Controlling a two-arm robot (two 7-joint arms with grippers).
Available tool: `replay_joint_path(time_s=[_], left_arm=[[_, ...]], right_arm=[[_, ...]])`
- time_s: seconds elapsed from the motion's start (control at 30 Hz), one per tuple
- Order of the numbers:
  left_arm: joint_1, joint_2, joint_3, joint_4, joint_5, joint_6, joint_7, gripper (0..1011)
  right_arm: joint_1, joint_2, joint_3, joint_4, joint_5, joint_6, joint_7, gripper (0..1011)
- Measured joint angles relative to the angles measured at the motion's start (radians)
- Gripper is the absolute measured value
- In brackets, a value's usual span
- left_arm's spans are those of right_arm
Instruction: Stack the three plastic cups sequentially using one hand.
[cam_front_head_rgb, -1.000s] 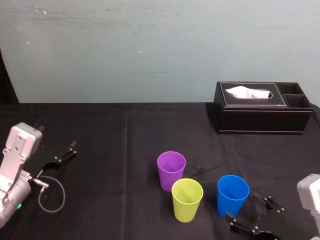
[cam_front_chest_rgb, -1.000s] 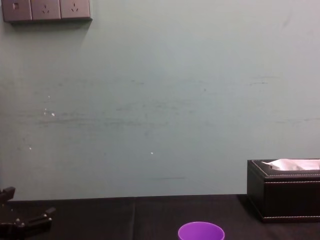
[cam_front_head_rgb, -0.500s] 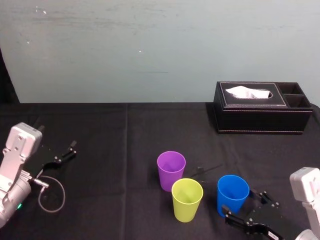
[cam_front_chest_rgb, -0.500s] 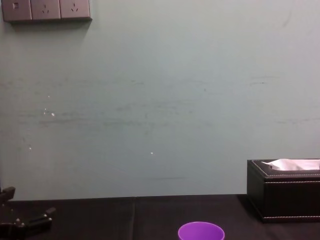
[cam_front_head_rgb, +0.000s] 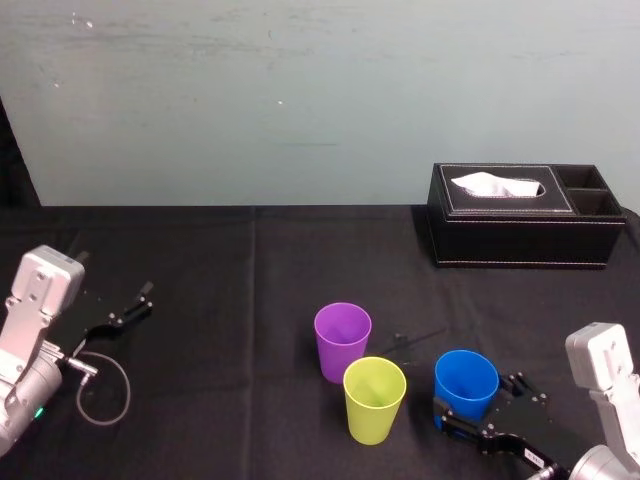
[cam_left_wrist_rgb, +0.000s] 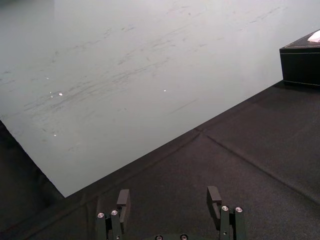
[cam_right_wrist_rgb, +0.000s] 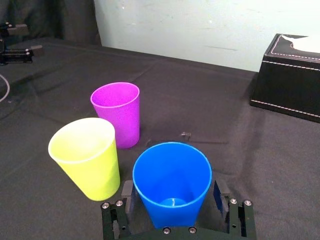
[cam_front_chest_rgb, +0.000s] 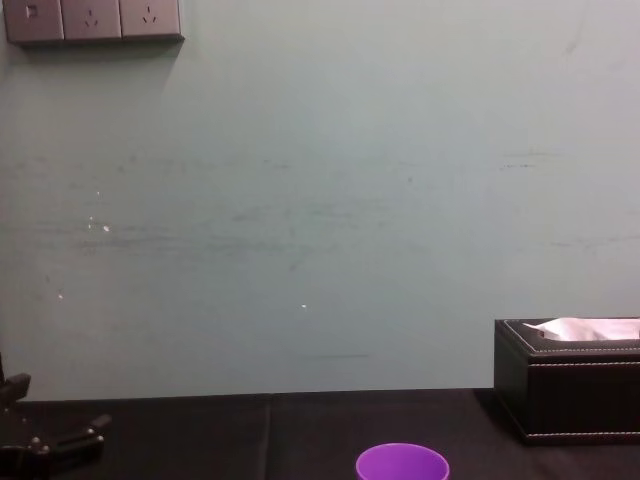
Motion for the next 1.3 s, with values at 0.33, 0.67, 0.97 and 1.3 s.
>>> replay_joint_path(time_s=[0.33, 0.67, 0.97, 1.3], left_arm=[[0.000, 0.000, 0.000, 0.000, 0.000, 0.000, 0.000, 1000], [0.000, 0.000, 0.000, 0.000, 0.000, 0.000, 0.000, 1000], [0.000, 0.000, 0.000, 0.000, 0.000, 0.000, 0.000, 1000], [0.000, 0.000, 0.000, 0.000, 0.000, 0.000, 0.000, 1000]], right_arm=[[0.010, -0.038, 0.015, 0.015, -0.010, 0.006, 0.020, 1002], [0.020, -0.059, 0.015, 0.032, -0.027, 0.019, 0.031, 1002], [0.023, -0.064, 0.014, 0.037, -0.031, 0.023, 0.036, 1002], [0.022, -0.063, 0.014, 0.036, -0.030, 0.022, 0.035, 950]])
